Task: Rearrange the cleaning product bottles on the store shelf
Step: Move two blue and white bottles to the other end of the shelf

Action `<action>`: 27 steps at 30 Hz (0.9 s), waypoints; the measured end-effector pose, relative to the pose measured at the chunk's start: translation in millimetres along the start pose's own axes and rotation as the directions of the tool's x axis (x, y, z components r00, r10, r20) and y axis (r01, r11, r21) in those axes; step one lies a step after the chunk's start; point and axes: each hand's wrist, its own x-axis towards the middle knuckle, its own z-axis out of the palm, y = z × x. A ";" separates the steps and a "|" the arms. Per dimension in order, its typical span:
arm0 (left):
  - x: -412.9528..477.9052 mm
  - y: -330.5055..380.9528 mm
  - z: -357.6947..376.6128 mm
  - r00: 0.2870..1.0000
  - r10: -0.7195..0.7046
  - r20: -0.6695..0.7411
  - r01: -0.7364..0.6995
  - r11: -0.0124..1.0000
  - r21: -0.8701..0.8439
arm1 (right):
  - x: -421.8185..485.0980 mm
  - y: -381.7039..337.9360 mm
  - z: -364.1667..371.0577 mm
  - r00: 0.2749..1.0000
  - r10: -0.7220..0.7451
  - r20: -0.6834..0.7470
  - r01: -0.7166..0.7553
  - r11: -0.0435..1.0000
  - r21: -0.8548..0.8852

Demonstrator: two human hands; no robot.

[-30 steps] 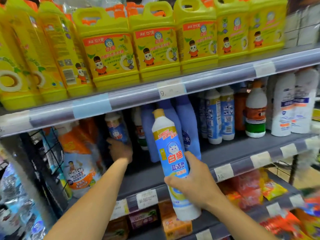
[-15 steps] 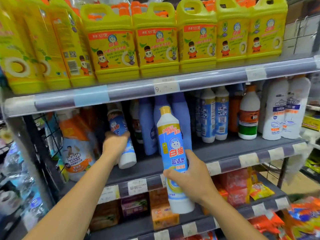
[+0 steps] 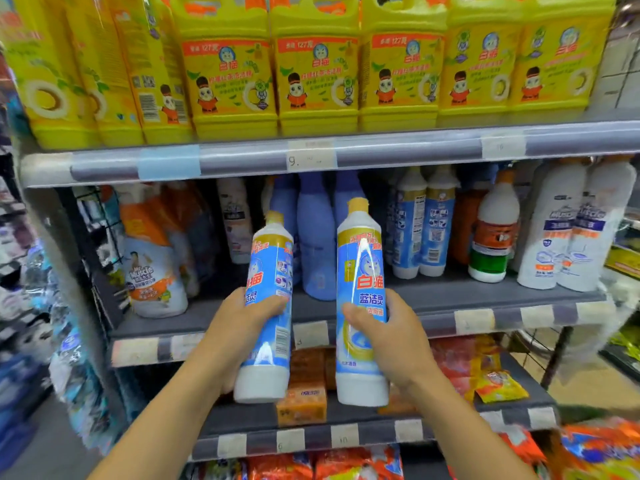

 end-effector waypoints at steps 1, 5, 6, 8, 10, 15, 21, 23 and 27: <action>-7.0 0.4 11.3 1.000 -0.009 0.024 0.009 0.999 -0.032 | -1.0 -1.2 -10.4 1.000 0.005 -0.005 -0.005 1.000 0.005; -20.2 3.2 58.8 0.992 -0.044 0.116 0.055 0.994 -0.098 | -3.0 -4.0 -59.7 0.999 0.017 -0.033 -0.017 1.000 0.015; -21.1 3.6 69.1 0.989 -0.053 0.136 0.068 0.992 -0.104 | -2.9 -3.9 -71.4 0.999 0.016 -0.042 -0.016 1.000 0.006; -21.4 3.8 91.4 0.983 -0.065 0.171 0.084 0.991 -0.108 | -1.2 -3.4 -96.8 0.998 0.020 -0.060 -0.020 1.000 -0.010; -18.3 3.4 114.9 0.979 -0.071 0.190 0.098 0.986 -0.135 | 3.0 -1.5 -123.5 0.997 0.024 -0.070 -0.026 0.999 -0.037; -3.9 5.6 165.1 0.974 -0.118 0.192 0.154 0.971 -0.183 | 20.8 4.9 -178.9 0.997 0.034 -0.067 -0.044 0.989 -0.141; 2.9 1.6 204.6 0.987 -0.104 0.124 0.121 0.983 -0.138 | 50.4 10.7 -212.3 0.999 -0.026 -0.029 0.020 0.985 -0.171; 3.3 3.8 212.8 0.991 -0.082 0.102 0.093 0.989 -0.118 | 64.2 12.5 -216.3 0.998 -0.060 -0.006 0.058 0.974 -0.217; 1.3 5.1 222.8 0.997 -0.043 0.066 0.050 0.992 -0.116 | 91.4 16.4 -218.5 0.993 -0.120 0.018 0.120 0.957 -0.265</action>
